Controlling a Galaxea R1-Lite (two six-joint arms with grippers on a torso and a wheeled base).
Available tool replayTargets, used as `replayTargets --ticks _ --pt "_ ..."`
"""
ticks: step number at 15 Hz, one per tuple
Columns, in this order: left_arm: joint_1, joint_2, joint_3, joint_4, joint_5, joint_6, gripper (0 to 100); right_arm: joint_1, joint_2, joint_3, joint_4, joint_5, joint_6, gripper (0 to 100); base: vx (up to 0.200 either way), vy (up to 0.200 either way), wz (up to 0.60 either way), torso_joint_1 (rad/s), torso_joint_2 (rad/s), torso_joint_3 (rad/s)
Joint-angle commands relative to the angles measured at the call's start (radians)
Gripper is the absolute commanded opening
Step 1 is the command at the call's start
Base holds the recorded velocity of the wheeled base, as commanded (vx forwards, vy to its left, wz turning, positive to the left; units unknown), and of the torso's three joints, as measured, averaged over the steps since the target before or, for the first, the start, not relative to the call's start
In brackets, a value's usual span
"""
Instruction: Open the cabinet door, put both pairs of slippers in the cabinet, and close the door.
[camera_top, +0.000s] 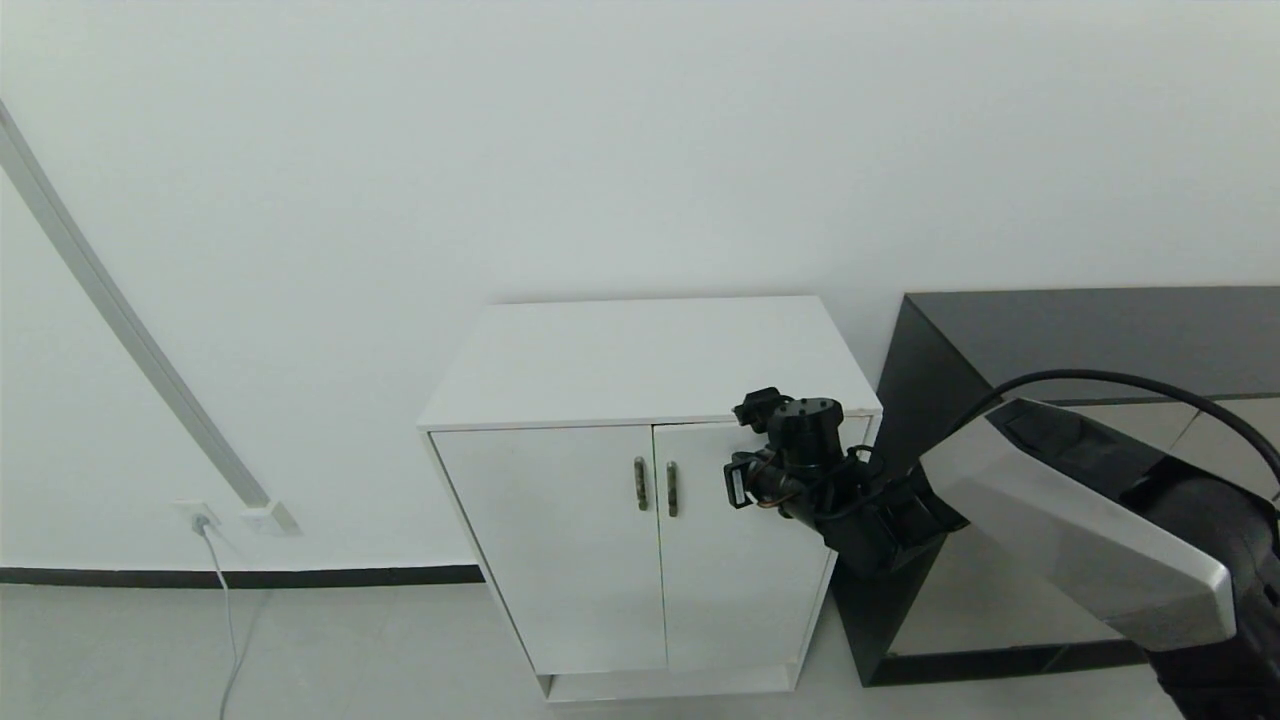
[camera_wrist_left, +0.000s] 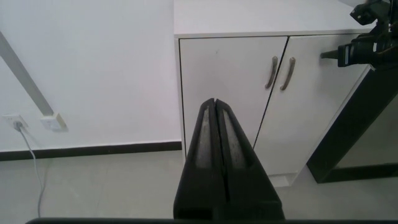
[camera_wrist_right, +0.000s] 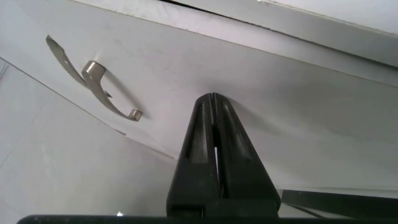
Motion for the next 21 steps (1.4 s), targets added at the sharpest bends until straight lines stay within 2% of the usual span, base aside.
replayTargets --ticks 1,21 --pt "0.0 0.0 0.0 0.001 0.0 0.0 0 0.001 0.002 -0.004 -0.002 0.0 0.0 0 0.0 0.0 0.0 0.0 0.0 0.0" --pt "0.0 0.0 0.0 -0.001 0.0 0.0 0 0.002 0.035 -0.058 -0.002 -0.002 -0.02 0 0.0 0.0 0.0 0.0 0.0 0.0"
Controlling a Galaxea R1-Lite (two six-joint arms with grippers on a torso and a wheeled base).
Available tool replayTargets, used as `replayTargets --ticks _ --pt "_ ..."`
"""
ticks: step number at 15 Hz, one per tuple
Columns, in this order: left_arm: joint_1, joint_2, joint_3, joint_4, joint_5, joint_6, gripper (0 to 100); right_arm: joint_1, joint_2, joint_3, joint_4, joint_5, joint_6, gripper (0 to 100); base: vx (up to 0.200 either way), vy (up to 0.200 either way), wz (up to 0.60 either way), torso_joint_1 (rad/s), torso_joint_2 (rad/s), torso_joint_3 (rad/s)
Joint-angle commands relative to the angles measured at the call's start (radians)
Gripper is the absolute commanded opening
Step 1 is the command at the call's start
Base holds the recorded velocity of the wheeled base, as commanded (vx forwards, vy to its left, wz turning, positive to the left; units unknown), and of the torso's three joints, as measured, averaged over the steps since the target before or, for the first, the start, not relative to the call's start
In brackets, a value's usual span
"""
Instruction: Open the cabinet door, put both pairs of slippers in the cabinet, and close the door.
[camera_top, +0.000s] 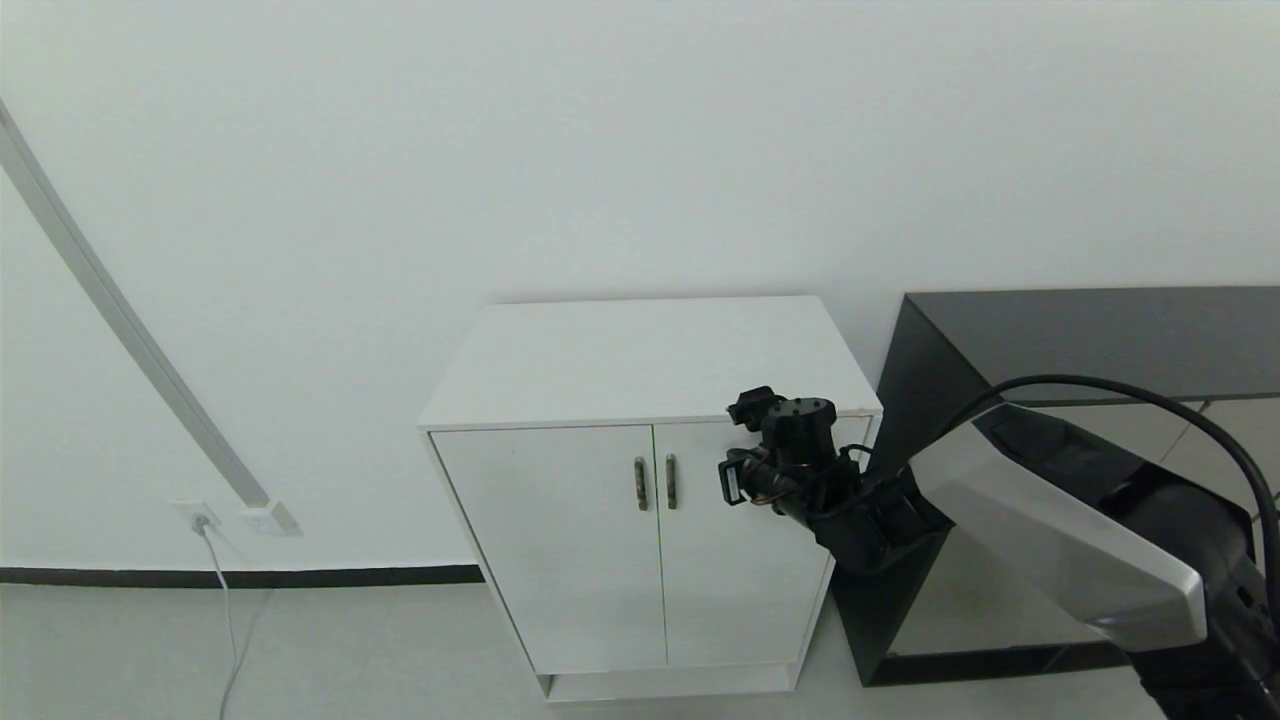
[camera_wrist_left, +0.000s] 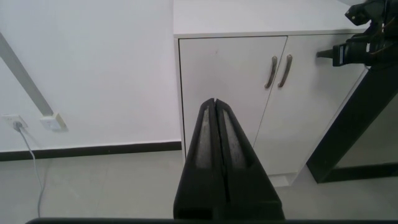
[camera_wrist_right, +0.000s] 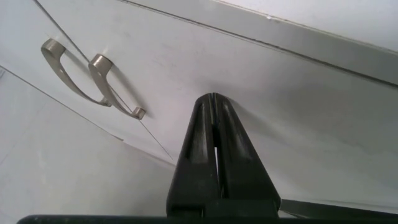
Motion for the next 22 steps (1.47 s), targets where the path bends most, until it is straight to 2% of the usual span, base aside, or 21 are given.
replayTargets --ticks 1,2,6,11,15,19,22 --pt "0.0 0.0 0.0 -0.001 0.0 0.0 0 0.002 -0.005 0.004 -0.001 0.0 -0.001 0 0.0 0.0 0.0 0.0 0.0 0.0" --pt "0.0 0.0 0.0 0.001 0.0 0.0 0 0.004 -0.011 0.012 -0.002 0.002 0.001 0 0.0 0.0 0.0 0.0 0.0 0.0" --pt "0.0 0.0 0.0 0.001 -0.002 0.002 0 0.018 -0.24 0.282 -0.032 -0.011 0.004 0 0.0 0.0 0.0 0.0 0.0 0.0" --pt "0.0 0.0 0.0 -0.001 -0.002 0.002 0 0.013 -0.465 0.633 -0.187 -0.149 0.008 0 0.0 0.0 0.0 0.0 0.0 0.0" --pt "0.0 0.0 0.0 0.001 -0.002 0.002 0 -0.039 -0.657 0.826 -0.193 -0.337 0.011 0 0.0 0.0 0.0 0.0 0.0 0.0" --pt "0.0 0.0 0.0 0.001 -0.002 0.002 0 -0.124 -0.872 1.036 -0.193 -0.354 0.011 0 0.0 0.0 0.0 0.0 0.0 0.0" --pt "0.0 0.0 0.0 0.001 0.0 0.002 0 -0.133 -0.996 1.144 -0.19 -0.354 0.011 0 0.0 0.0 0.0 0.0 0.0 0.0"
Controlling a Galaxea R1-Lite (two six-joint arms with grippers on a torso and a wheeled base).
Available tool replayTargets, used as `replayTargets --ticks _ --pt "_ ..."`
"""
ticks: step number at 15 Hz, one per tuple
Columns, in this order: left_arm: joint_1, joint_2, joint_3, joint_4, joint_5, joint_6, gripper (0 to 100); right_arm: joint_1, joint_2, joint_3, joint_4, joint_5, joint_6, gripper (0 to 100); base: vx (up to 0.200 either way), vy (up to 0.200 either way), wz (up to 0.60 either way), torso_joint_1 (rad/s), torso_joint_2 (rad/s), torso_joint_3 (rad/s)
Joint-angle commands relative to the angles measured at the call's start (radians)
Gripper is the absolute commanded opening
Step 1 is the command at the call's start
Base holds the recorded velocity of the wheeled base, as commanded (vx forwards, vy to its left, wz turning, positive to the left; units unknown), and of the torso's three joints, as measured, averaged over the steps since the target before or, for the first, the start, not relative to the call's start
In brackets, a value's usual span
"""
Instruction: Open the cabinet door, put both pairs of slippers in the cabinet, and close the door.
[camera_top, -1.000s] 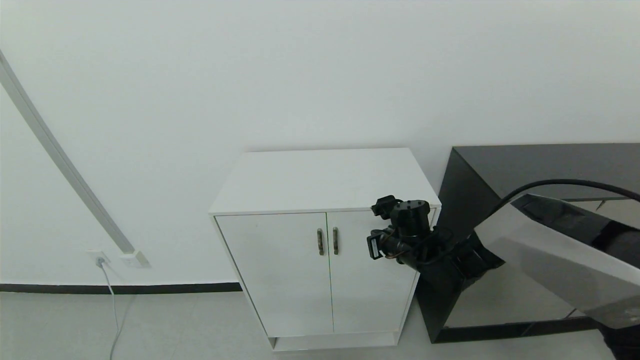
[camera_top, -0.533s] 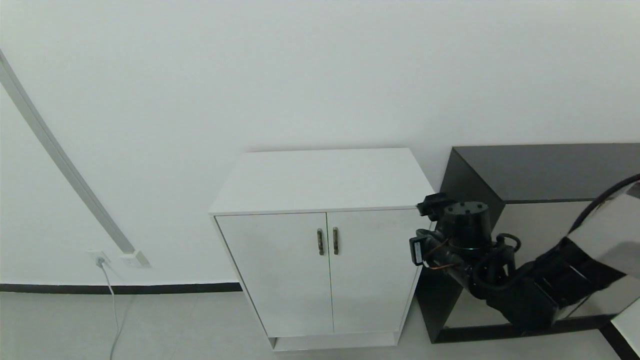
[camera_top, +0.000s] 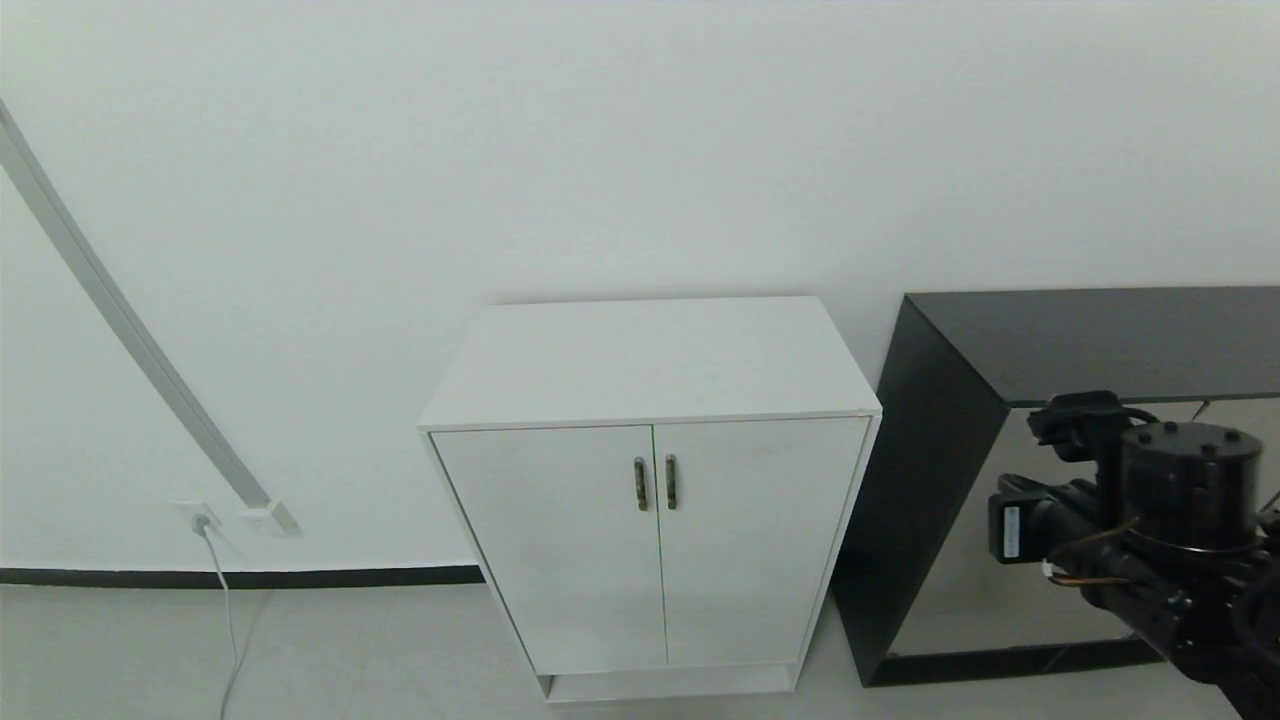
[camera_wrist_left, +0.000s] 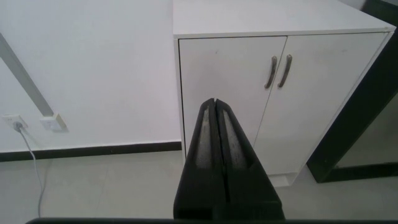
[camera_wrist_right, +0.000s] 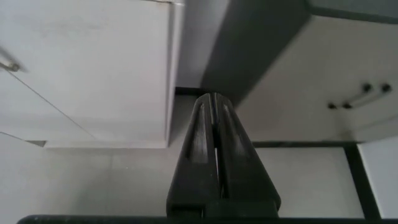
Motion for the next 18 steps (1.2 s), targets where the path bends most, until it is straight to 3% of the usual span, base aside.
replayTargets --ticks 1,5,10,13,18 --pt "0.0 0.0 0.001 0.001 0.001 -0.002 0 -0.014 -0.177 0.112 0.001 -0.001 -0.002 0 0.0 0.0 0.0 0.0 0.0 0.0" --pt "0.0 0.0 0.0 0.001 -0.001 0.0 0 -0.033 -0.393 0.223 0.032 -0.003 -0.011 0 0.0 0.0 0.0 0.0 0.0 0.0" --pt "0.0 0.0 0.0 -0.001 -0.001 -0.002 0 -0.063 -0.757 0.191 0.383 -0.037 -0.015 0 0.0 0.0 0.0 0.0 0.0 0.0" --pt "0.0 0.0 0.0 0.001 -0.001 0.0 0 -0.208 -1.002 0.169 0.621 -0.076 -0.015 0 0.0 0.0 0.0 0.0 0.0 0.0" --pt "0.0 0.0 0.0 -0.001 -0.001 -0.002 0 -0.361 -1.317 0.168 0.837 -0.075 -0.015 0 0.0 0.0 0.0 0.0 0.0 0.0"
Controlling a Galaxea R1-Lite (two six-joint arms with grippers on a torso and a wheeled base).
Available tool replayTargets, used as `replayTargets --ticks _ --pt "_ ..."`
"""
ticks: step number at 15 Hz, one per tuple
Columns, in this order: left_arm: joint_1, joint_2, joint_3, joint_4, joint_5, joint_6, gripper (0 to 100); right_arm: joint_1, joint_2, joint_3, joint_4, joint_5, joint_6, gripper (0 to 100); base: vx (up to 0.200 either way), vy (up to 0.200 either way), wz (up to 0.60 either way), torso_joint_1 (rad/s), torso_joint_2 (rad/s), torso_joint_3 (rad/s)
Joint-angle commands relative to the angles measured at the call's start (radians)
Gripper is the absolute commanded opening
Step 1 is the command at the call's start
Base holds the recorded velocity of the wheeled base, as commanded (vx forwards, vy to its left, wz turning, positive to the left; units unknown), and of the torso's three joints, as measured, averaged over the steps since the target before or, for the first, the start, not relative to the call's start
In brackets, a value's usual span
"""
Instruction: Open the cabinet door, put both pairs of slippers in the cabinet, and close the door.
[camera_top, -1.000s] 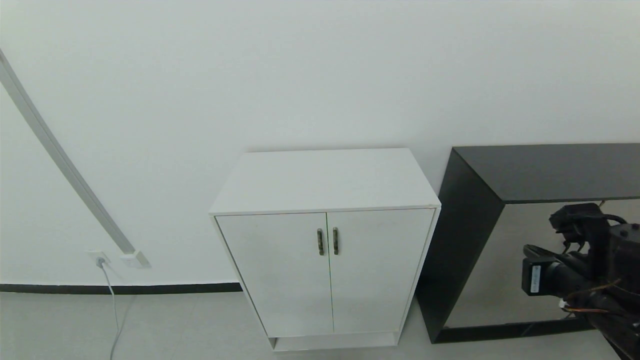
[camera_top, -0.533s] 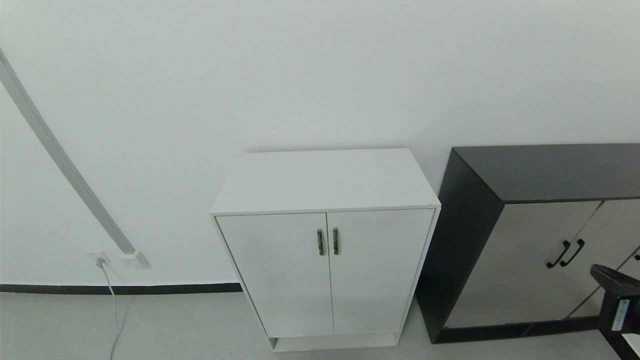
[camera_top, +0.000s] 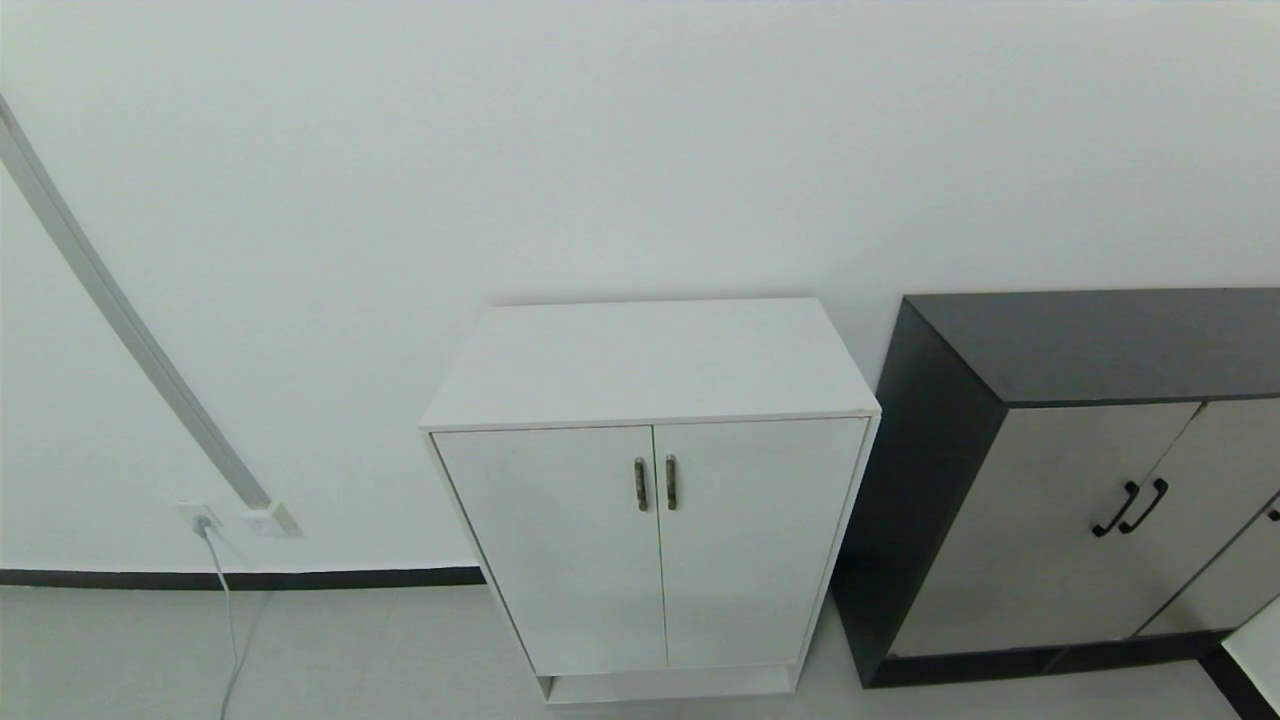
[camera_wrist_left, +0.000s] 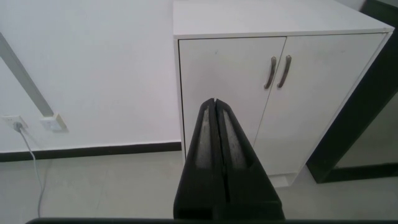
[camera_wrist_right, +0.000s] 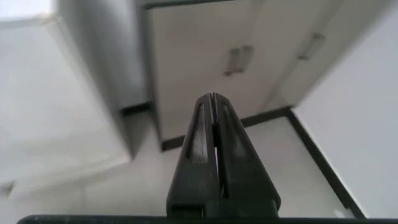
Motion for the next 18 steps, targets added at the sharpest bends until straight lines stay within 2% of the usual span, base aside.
replayTargets --ticks 1,3,5,8,9,12,13,16,18 --pt "0.0 0.0 0.0 -0.001 0.001 -0.001 0 -0.11 -0.281 -0.001 0.156 0.001 0.002 0 0.0 0.0 0.0 0.0 0.0 0.0" --pt "0.0 0.0 0.0 -0.001 0.001 0.0 0 -0.147 -0.379 -0.001 0.242 -0.001 0.008 0 0.0 0.0 0.0 0.0 0.0 0.0" --pt "0.0 0.0 0.0 0.001 0.002 -0.001 0 -0.206 -0.406 0.01 0.251 -0.001 0.019 0 0.0 0.0 0.0 0.0 0.0 0.0" --pt "0.0 0.0 0.0 -0.001 0.002 -0.006 0 -0.206 -0.406 0.065 0.248 -0.007 0.094 0 0.0 0.0 0.0 0.0 0.0 0.0" --pt "0.0 0.0 0.0 -0.001 0.002 -0.006 0 -0.206 -0.408 0.146 0.22 0.014 0.1 0 0.0 0.0 0.0 0.0 0.0 0.0" --pt "0.0 0.0 0.0 0.001 0.002 -0.004 0 -0.173 -0.446 0.24 0.105 0.324 0.068 0 0.0 0.0 0.0 0.0 0.0 0.0" --pt "0.0 0.0 0.0 0.001 0.001 -0.006 0 -0.167 -0.463 0.243 0.099 0.393 0.069 0 0.0 0.0 0.0 0.0 0.0 0.0" --pt "0.0 0.0 0.0 0.001 0.001 -0.004 0 -0.158 -0.486 0.249 0.101 0.548 0.039 0 0.0 0.0 0.0 0.0 0.0 0.0" --pt "0.0 0.0 0.0 -0.001 0.001 -0.003 0 -0.158 -0.486 0.252 0.113 0.623 -0.038 0 0.0 0.0 0.0 0.0 0.0 0.0"
